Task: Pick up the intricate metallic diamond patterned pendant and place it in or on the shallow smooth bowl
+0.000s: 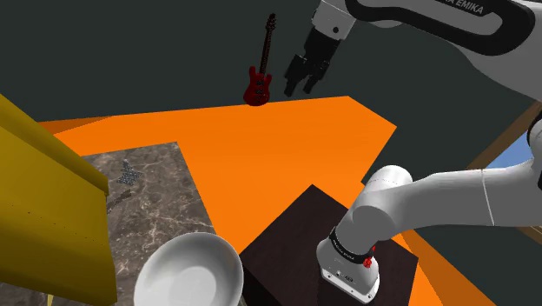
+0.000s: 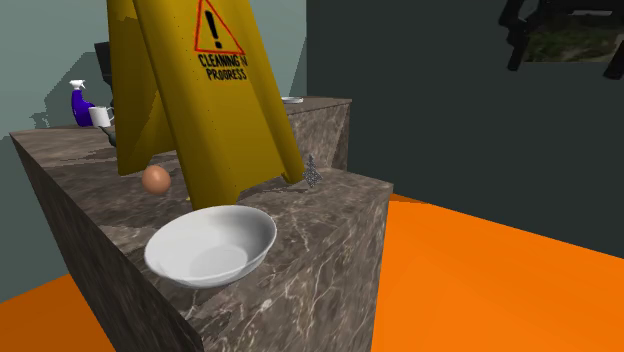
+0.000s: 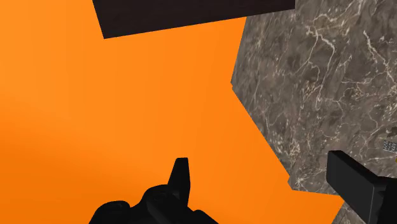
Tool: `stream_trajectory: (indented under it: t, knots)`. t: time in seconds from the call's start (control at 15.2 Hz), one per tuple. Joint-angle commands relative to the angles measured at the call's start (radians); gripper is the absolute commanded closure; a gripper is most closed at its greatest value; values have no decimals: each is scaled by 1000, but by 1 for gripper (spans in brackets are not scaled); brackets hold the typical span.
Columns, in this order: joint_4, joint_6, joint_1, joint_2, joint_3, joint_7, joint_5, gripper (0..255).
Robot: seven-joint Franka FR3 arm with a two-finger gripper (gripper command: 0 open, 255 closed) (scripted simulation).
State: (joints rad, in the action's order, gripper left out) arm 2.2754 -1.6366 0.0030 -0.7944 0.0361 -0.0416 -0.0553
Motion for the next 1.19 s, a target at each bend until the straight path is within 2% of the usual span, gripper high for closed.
stream_trajectory:
  t: [0.0,0.53,1.12]
  knots:
    - [0,0,0,0,0,0,0,0]
    - [-42,-156,70,204,-94,-18,-47,0]
    - [-161,-292,133,465,-199,-42,-58,0]
